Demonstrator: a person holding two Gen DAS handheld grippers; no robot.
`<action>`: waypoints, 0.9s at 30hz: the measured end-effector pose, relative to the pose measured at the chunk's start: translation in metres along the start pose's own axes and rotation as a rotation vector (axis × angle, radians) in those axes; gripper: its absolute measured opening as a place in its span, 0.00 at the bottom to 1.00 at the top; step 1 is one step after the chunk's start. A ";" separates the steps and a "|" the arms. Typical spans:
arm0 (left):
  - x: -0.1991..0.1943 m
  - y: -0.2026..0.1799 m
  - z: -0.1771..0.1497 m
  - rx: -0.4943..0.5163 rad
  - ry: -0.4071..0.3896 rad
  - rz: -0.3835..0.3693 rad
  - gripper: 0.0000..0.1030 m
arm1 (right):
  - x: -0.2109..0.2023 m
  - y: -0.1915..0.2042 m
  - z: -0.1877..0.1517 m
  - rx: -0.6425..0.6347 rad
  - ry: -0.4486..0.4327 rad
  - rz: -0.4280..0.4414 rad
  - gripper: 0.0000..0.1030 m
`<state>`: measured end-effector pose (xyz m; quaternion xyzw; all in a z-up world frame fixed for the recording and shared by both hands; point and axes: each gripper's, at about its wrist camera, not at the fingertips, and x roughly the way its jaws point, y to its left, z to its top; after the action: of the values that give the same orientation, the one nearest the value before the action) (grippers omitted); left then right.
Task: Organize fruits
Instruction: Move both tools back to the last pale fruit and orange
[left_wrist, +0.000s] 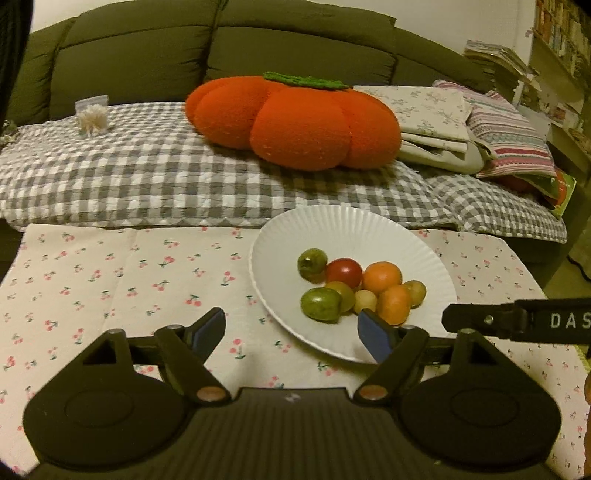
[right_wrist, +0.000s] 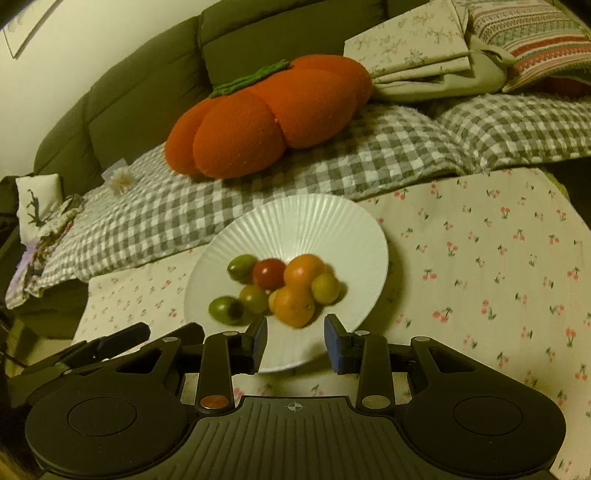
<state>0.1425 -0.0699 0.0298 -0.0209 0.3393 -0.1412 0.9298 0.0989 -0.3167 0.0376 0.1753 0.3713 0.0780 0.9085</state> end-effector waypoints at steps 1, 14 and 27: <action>-0.003 0.000 0.000 0.000 0.000 0.007 0.78 | -0.002 0.002 -0.001 -0.005 0.000 0.003 0.32; -0.057 -0.003 -0.018 0.009 -0.008 0.050 0.89 | -0.035 0.009 -0.012 0.013 -0.007 0.041 0.49; -0.073 0.004 -0.052 0.049 0.049 0.024 0.91 | -0.070 -0.011 -0.035 0.161 -0.013 0.078 0.65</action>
<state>0.0569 -0.0433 0.0346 0.0095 0.3585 -0.1390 0.9231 0.0246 -0.3369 0.0558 0.2624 0.3635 0.0820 0.8901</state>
